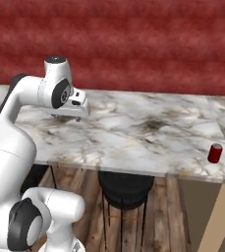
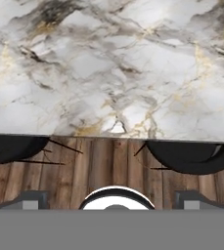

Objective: Four empty soda cans are scattered around the kitchen. Gather all the cans and cluster them next to the stove for recycling.

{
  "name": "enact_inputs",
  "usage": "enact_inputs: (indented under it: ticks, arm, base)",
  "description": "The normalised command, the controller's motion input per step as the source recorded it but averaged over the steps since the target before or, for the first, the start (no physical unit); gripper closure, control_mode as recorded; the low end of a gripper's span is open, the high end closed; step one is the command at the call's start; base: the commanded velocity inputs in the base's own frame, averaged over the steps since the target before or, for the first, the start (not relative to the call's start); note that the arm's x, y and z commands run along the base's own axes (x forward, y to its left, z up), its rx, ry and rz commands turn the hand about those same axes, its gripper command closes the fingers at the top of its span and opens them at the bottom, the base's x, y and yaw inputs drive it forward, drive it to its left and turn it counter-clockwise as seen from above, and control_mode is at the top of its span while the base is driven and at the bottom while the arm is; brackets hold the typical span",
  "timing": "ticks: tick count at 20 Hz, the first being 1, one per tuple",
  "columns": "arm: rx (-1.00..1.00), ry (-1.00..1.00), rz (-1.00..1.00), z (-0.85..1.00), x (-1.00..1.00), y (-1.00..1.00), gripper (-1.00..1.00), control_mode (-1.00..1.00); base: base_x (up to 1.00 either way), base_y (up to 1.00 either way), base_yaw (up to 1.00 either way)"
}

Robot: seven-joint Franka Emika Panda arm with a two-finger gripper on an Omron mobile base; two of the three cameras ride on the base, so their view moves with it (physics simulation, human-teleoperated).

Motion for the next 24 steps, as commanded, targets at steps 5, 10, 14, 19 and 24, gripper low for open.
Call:
enact_inputs:
  ticks: [5, 10, 14, 19, 24]
  arm:
    - [0.00, 0.00, 0.00, 0.00, 0.00, 0.00, -1.00, 1.00]
    - [0.00, 0.00, 0.00, 0.00, 0.00, 0.00, -1.00, 1.00]
    - [0.00, 0.00, 0.00, 0.00, 0.00, 0.00, -1.00, 1.00]
    - [0.00, 0.00, 0.00, 0.00, 0.00, 0.00, -1.00, 1.00]
    - [0.00, 0.00, 0.00, 0.00, 0.00, 0.00, -1.00, 1.00]
  base:
    - [-0.29, -0.52, -0.07]
    - [-0.18, -0.37, -0.12]
    - [-0.10, -0.21, -0.23]
    - [-0.07, -0.17, -0.28]
    - [-0.03, -0.21, -0.31]
